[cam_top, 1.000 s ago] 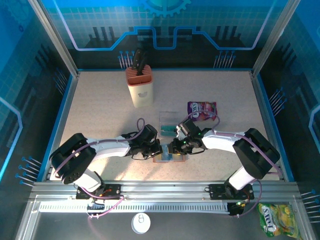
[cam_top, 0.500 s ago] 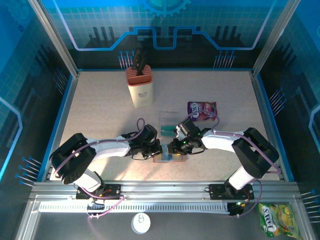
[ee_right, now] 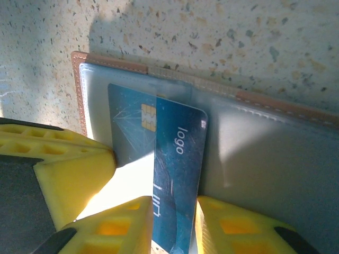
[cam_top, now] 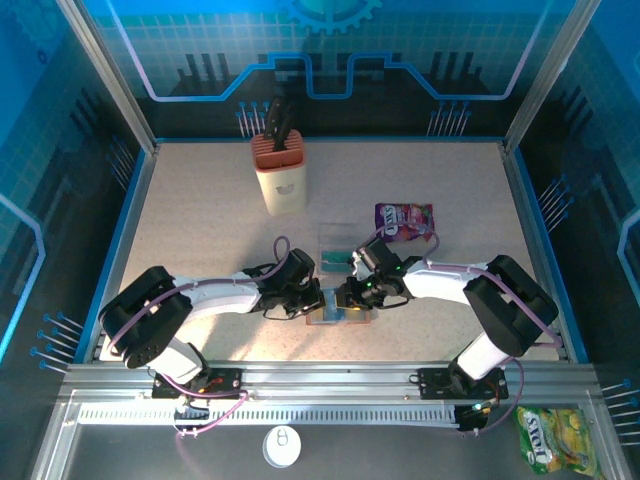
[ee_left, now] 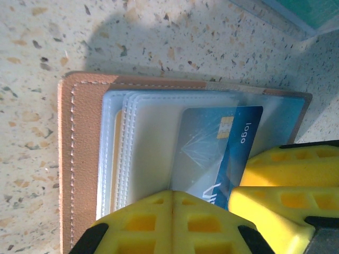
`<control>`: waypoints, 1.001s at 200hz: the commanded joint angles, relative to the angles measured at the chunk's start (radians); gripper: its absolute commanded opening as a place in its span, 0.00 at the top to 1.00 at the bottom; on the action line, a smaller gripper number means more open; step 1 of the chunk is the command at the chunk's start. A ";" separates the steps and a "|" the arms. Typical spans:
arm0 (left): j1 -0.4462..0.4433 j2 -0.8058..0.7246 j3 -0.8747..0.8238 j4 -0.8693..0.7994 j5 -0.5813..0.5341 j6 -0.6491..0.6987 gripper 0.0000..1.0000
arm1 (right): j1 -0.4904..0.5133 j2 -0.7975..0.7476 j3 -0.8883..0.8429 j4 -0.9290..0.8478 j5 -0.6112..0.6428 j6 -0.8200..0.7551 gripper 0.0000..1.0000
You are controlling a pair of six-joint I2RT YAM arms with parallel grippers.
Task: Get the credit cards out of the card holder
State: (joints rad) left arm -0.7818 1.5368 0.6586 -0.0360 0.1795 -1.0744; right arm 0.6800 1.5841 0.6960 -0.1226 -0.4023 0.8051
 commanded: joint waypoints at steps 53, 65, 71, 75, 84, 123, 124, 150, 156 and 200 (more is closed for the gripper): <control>-0.006 -0.001 -0.020 -0.059 -0.023 0.002 1.00 | -0.021 -0.025 -0.033 0.052 -0.050 0.025 0.86; -0.007 -0.001 -0.019 -0.059 -0.023 0.002 1.00 | -0.026 -0.030 -0.038 0.052 -0.049 0.025 0.88; -0.007 0.000 -0.019 -0.058 -0.023 0.002 1.00 | -0.028 -0.033 -0.041 0.051 -0.047 0.024 0.89; -0.007 -0.001 -0.019 -0.059 -0.024 0.002 1.00 | -0.029 -0.036 -0.044 0.049 -0.046 0.023 0.90; -0.007 -0.001 -0.019 -0.058 -0.023 0.002 1.00 | -0.034 -0.046 -0.048 0.045 -0.041 0.022 0.91; -0.007 0.000 -0.015 -0.062 -0.025 0.005 1.00 | -0.061 -0.087 -0.073 0.019 -0.033 0.005 0.93; -0.008 0.000 -0.015 -0.062 -0.025 0.004 1.00 | -0.061 -0.087 -0.073 0.018 -0.033 0.005 0.93; -0.006 0.003 -0.010 -0.068 -0.026 0.006 1.00 | -0.080 -0.114 -0.081 -0.011 -0.033 -0.012 0.94; -0.005 0.002 -0.010 -0.067 -0.026 0.006 1.00 | -0.083 -0.120 -0.081 -0.017 -0.033 -0.015 0.94; -0.007 -0.009 0.004 -0.094 -0.034 0.020 1.00 | -0.093 -0.188 -0.063 -0.094 -0.008 -0.059 0.97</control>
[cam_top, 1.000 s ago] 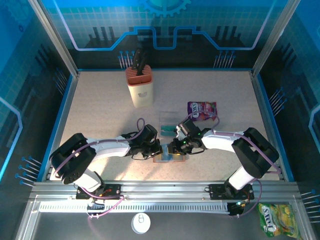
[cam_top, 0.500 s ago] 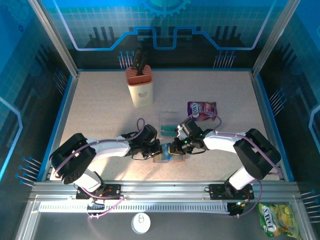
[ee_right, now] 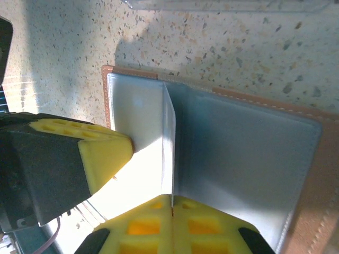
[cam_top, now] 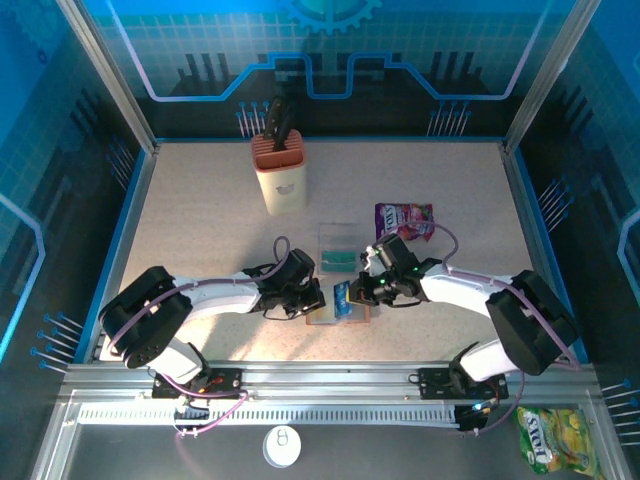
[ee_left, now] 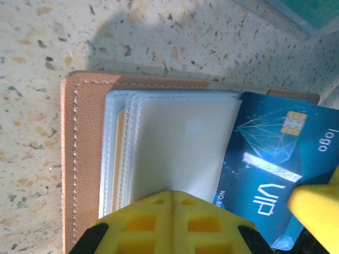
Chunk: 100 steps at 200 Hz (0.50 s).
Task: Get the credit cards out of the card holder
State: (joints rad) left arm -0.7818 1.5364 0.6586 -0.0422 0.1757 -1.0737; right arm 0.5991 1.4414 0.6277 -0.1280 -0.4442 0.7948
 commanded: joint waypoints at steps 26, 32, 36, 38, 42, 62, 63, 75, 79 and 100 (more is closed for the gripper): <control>-0.005 -0.025 0.022 -0.103 -0.036 0.031 0.99 | -0.017 -0.084 0.034 -0.146 0.052 -0.092 0.98; -0.006 -0.027 0.027 -0.110 -0.039 0.034 0.99 | -0.018 -0.092 0.040 -0.158 0.057 -0.105 0.98; -0.005 -0.031 0.030 -0.114 -0.040 0.035 0.99 | -0.019 -0.096 0.045 -0.168 0.060 -0.113 0.98; -0.006 -0.032 0.031 -0.115 -0.041 0.036 0.99 | -0.020 -0.098 0.047 -0.174 0.062 -0.118 0.98; -0.007 -0.035 0.033 -0.116 -0.041 0.037 0.99 | -0.022 -0.103 0.053 -0.182 0.066 -0.127 0.98; -0.006 -0.054 0.038 -0.121 -0.045 0.041 0.98 | -0.030 -0.114 0.084 -0.239 0.087 -0.189 0.99; -0.006 -0.055 0.038 -0.121 -0.045 0.041 0.99 | -0.030 -0.114 0.085 -0.241 0.089 -0.192 0.99; -0.005 -0.069 0.038 -0.124 -0.050 0.041 0.98 | -0.033 -0.114 0.108 -0.276 0.106 -0.238 0.99; -0.006 -0.075 0.037 -0.126 -0.051 0.043 0.98 | -0.034 -0.114 0.115 -0.288 0.109 -0.253 0.99; -0.005 -0.103 0.035 -0.142 -0.065 0.048 0.98 | -0.037 -0.110 0.162 -0.349 0.135 -0.344 0.99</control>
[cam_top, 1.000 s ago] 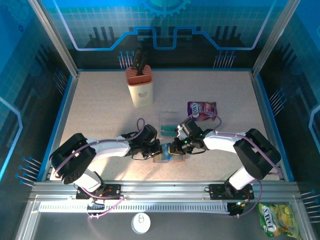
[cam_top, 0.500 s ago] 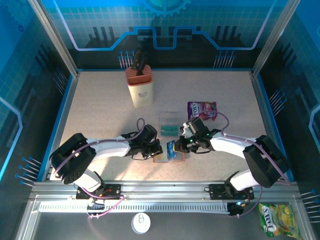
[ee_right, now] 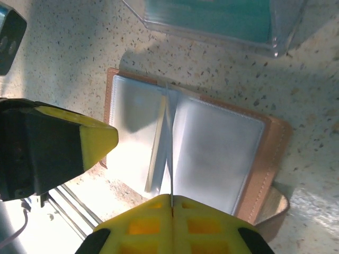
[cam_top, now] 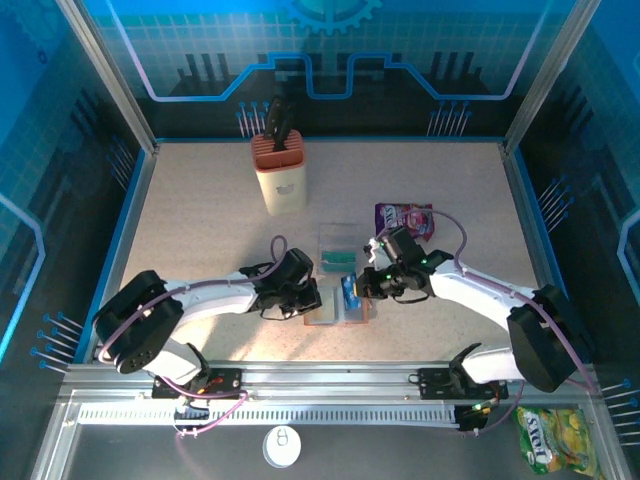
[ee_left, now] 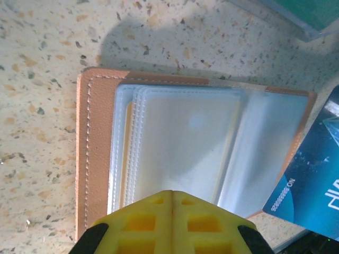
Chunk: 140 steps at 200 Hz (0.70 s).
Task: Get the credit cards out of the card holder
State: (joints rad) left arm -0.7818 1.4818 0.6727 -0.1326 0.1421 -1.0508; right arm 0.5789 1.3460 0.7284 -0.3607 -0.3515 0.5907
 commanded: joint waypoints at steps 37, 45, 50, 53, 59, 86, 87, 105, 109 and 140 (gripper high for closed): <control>-0.002 -0.109 -0.003 -0.079 -0.063 0.026 0.98 | -0.016 0.024 0.187 -0.251 0.103 -0.341 0.99; 0.000 -0.122 -0.012 -0.082 -0.070 0.023 0.98 | -0.016 0.040 0.212 -0.281 0.116 -0.389 0.98; 0.002 -0.129 -0.018 -0.084 -0.071 0.023 0.98 | -0.016 0.048 0.226 -0.295 0.125 -0.418 0.98; 0.003 -0.135 -0.021 -0.085 -0.071 0.022 0.98 | -0.016 0.052 0.234 -0.303 0.128 -0.435 0.98; 0.005 -0.145 -0.028 -0.088 -0.072 0.021 0.98 | -0.016 0.058 0.247 -0.315 0.136 -0.467 0.98; 0.012 -0.189 -0.054 -0.106 -0.086 0.018 0.97 | -0.014 0.079 0.300 -0.353 0.148 -0.630 1.00; 0.012 -0.191 -0.055 -0.107 -0.086 0.018 0.97 | -0.014 0.080 0.302 -0.353 0.147 -0.636 1.00; 0.014 -0.226 -0.076 -0.114 -0.098 0.012 0.97 | -0.014 0.086 0.338 -0.383 0.129 -0.786 1.00; 0.015 -0.234 -0.081 -0.116 -0.101 0.011 0.97 | -0.015 0.087 0.346 -0.388 0.126 -0.818 1.00; 0.020 -0.281 -0.107 -0.134 -0.111 0.005 0.97 | -0.025 0.115 0.420 -0.424 0.125 -1.029 1.00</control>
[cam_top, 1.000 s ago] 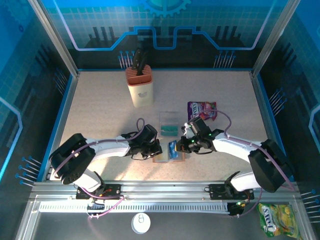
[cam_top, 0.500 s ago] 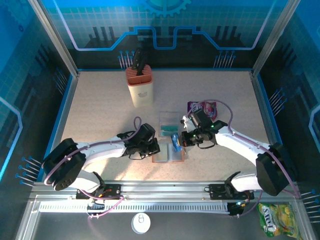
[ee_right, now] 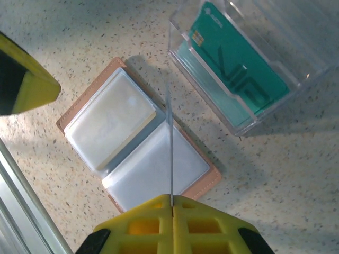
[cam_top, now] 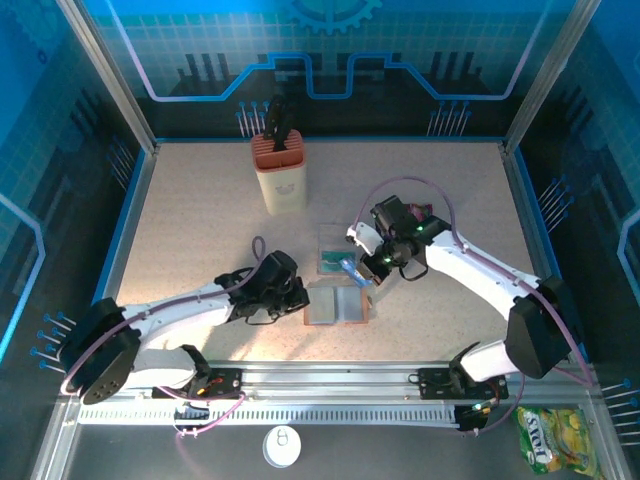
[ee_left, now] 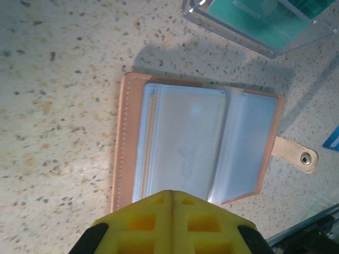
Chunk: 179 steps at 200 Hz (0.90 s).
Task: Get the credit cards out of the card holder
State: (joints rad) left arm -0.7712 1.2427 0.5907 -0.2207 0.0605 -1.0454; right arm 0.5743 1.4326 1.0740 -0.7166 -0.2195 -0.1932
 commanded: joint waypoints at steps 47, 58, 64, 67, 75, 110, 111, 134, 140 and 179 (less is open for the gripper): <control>0.018 -0.111 -0.041 -0.091 -0.049 -0.008 0.96 | -0.080 0.185 0.276 -0.174 -0.010 -0.399 1.00; 0.019 -0.125 -0.050 -0.092 -0.051 -0.014 0.96 | -0.088 0.228 0.332 -0.202 -0.013 -0.425 1.00; 0.019 -0.132 -0.053 -0.093 -0.051 -0.016 0.96 | -0.091 0.252 0.360 -0.217 -0.015 -0.441 1.00; 0.019 -0.135 -0.055 -0.095 -0.052 -0.017 0.95 | -0.093 0.264 0.375 -0.225 -0.016 -0.449 1.00; 0.019 -0.143 -0.060 -0.097 -0.053 -0.022 0.95 | -0.098 0.296 0.415 -0.243 -0.018 -0.469 1.00; 0.022 -0.166 -0.066 -0.099 -0.058 -0.028 0.95 | -0.106 0.437 0.576 -0.342 -0.026 -0.554 1.00; 0.022 -0.166 -0.066 -0.100 -0.058 -0.028 0.95 | -0.107 0.442 0.580 -0.345 -0.027 -0.556 1.00; 0.025 -0.170 -0.066 -0.107 -0.059 -0.028 0.95 | -0.110 0.529 0.681 -0.415 -0.025 -0.596 1.00; 0.027 -0.172 -0.067 -0.109 -0.058 -0.028 0.95 | -0.111 0.550 0.703 -0.426 -0.024 -0.602 1.00; 0.032 -0.179 -0.069 -0.109 -0.057 -0.030 0.94 | -0.112 0.648 0.817 -0.488 -0.045 -0.630 1.00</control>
State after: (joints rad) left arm -0.7479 1.0832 0.5365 -0.3031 0.0181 -1.0683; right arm 0.4770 2.0346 1.8160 -1.1034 -0.2218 -0.7727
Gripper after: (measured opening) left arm 0.056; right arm 0.044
